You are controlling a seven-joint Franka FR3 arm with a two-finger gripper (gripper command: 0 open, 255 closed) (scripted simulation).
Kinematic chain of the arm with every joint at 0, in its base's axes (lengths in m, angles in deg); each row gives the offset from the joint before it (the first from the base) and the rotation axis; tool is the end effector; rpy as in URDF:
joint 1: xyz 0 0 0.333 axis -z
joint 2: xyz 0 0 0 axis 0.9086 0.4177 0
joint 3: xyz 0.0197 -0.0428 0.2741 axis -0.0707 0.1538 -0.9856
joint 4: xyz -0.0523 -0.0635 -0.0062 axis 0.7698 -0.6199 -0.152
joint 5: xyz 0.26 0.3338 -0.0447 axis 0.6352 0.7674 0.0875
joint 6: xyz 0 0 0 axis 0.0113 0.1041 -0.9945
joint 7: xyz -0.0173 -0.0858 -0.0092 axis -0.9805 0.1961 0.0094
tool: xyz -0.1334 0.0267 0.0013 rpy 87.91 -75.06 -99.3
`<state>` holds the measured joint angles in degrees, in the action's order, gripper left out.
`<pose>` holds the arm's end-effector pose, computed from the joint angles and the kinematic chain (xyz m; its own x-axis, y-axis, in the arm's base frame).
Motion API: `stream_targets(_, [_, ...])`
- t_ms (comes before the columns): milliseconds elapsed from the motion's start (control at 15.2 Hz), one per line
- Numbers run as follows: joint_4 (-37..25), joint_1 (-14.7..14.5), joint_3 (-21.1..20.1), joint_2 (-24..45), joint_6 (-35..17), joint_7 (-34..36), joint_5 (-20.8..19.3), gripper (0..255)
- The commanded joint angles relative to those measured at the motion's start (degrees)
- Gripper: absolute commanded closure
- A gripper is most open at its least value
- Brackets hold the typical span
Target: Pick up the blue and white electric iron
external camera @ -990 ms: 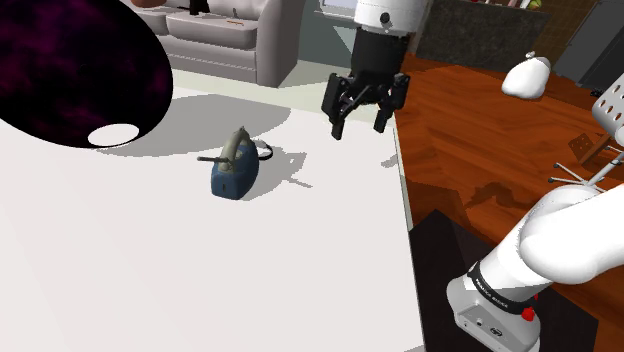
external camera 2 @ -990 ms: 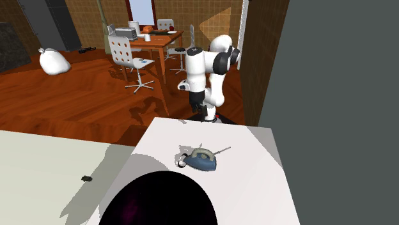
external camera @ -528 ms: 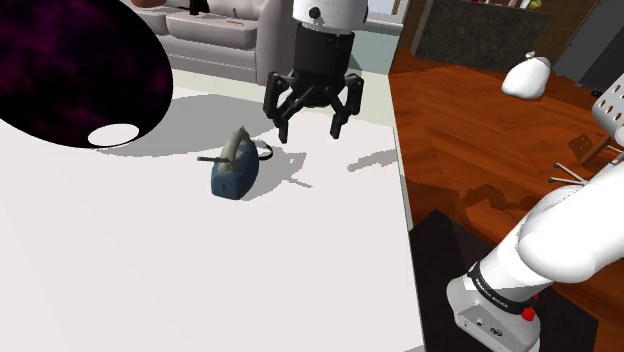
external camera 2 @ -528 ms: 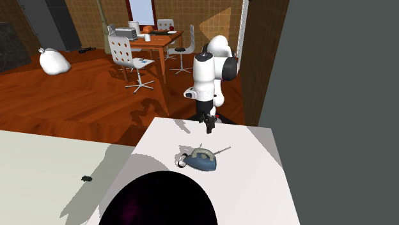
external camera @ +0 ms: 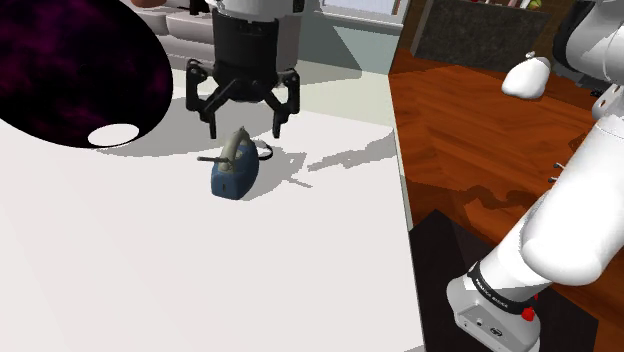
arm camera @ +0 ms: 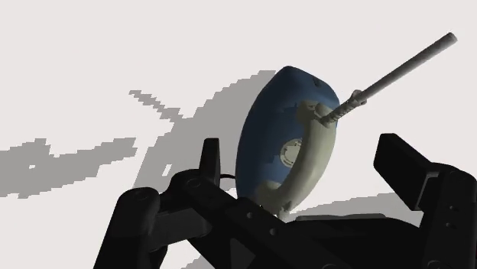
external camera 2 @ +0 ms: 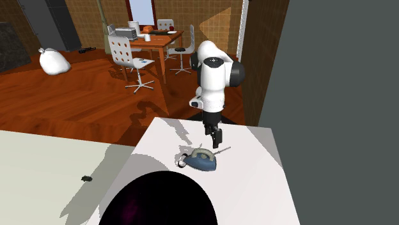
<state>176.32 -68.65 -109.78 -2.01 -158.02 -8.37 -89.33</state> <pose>0.4331 0.4522 0.5348 0.9169 -0.3992 0.0067 -0.3979 -0.9151 -0.0652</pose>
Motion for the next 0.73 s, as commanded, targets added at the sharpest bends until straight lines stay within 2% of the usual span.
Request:
stream_targets(0, [-6.7, -3.68, -0.6, 6.88, 1.36, 5.21, -5.61, 0])
stream_targets(66, [-7.53, -4.39, -0.3, 7.57, 1.59, 5.64, -6.1, 0])
stream_targets(528, [-0.03, -3.06, 0.04, 6.13, -4.84, 5.27, -5.06, 0])
stream_targets(660, [-0.03, -3.06, 0.04, 6.12, -4.84, 5.27, -5.06, 0])
